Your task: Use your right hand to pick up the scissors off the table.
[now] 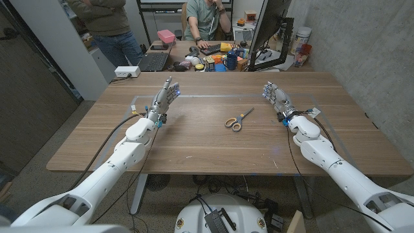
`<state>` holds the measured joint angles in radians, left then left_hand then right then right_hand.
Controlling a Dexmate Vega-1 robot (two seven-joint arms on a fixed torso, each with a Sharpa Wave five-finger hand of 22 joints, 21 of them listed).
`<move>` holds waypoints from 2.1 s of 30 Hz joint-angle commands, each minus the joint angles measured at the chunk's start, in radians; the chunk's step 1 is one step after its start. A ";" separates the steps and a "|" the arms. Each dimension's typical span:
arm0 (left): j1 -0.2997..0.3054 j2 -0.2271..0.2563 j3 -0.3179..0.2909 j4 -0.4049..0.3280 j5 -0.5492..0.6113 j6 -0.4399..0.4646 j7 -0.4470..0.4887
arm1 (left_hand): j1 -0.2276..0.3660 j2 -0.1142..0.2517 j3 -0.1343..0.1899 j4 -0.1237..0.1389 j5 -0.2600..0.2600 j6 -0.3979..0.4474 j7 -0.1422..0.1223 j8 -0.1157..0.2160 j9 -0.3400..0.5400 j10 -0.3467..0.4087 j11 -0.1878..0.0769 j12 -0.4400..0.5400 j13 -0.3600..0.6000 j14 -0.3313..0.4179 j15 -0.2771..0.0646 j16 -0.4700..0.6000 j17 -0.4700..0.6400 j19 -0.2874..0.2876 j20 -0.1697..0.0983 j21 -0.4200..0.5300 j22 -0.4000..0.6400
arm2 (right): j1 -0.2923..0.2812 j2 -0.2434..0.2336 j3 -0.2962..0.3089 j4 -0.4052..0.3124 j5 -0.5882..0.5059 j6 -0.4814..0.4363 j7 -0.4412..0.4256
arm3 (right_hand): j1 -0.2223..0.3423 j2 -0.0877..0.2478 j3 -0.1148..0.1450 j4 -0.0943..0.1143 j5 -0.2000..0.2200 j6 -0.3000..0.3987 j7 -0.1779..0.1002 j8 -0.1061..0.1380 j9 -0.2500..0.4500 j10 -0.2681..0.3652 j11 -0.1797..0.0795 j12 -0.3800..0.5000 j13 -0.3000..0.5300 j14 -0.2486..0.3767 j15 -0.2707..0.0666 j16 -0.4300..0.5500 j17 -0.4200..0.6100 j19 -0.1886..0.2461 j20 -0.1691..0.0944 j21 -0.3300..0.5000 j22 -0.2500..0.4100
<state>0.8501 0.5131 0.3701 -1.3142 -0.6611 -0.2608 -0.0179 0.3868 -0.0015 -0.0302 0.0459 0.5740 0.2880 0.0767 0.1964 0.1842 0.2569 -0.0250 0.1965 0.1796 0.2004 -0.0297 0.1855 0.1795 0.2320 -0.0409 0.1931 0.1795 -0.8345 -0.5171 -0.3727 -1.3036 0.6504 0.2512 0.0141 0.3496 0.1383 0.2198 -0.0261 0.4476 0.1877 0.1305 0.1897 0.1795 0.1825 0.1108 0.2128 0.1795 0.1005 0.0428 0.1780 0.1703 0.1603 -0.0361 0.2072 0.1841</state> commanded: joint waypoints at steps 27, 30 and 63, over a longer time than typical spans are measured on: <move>0.006 0.023 0.006 -0.047 0.000 0.054 0.011 | 0.011 0.005 -0.005 0.007 0.004 0.006 -0.003 0.003 0.001 0.004 -0.002 0.002 0.005 0.002 0.001 0.002 0.002 -0.006 -0.036 0.004 0.002 | 0.064 -0.103 -0.077 -0.055 -0.324 0.307 0.074 | 0.374 0.012 0.185 -0.144 0.061 0.145 -0.093 0.016 0.005 0.177 -0.087 0.017 0.003 0.244 -0.135 0.018 0.004 0.298 -0.095 0.077 -0.001; 0.008 0.028 0.008 -0.061 0.004 0.062 0.016 | 0.011 0.005 -0.005 0.007 0.004 0.007 -0.002 0.003 0.001 0.004 -0.002 0.002 0.005 0.002 0.001 0.002 0.002 -0.007 -0.034 0.003 0.002 | 0.101 -0.118 -0.101 -0.056 -0.334 0.319 0.150 | 0.359 -0.023 0.167 -0.139 0.056 0.146 -0.092 0.014 0.005 0.179 -0.084 0.014 0.003 0.244 -0.130 0.013 0.004 0.297 -0.090 0.073 -0.003; 0.147 0.083 -0.024 -0.293 0.033 0.107 0.169 | 0.012 0.010 -0.009 0.007 0.004 0.014 -0.004 0.004 0.001 0.003 -0.011 0.001 0.005 0.000 -0.005 0.002 0.002 -0.012 -0.025 0.004 0.002 | 0.474 -0.325 -0.384 -0.034 -1.536 0.581 -0.341 | 0.454 -0.081 0.185 -0.149 0.071 0.117 -0.189 0.008 0.008 0.118 -0.152 -0.006 0.008 0.159 -0.111 0.000 0.004 0.301 0.044 0.029 -0.011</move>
<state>0.9608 0.5856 0.3565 -1.5576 -0.6327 -0.1564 0.1175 0.3916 0.0016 -0.0347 0.0497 0.5740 0.2931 0.0713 0.1963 0.1837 0.2568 -0.0248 0.1964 0.1791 0.2001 -0.0293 0.1857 0.1791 0.2260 -0.0389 0.1931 0.1791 -0.4389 -0.7888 -0.6823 -1.3494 -0.8243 0.7469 -0.4241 0.7918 0.0644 0.3992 -0.1696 0.5142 0.2908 -0.0606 0.1897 0.1840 0.2929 -0.0396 0.1973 0.1841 0.2537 -0.0397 0.1700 0.1699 0.4436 -0.0023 0.2321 0.1720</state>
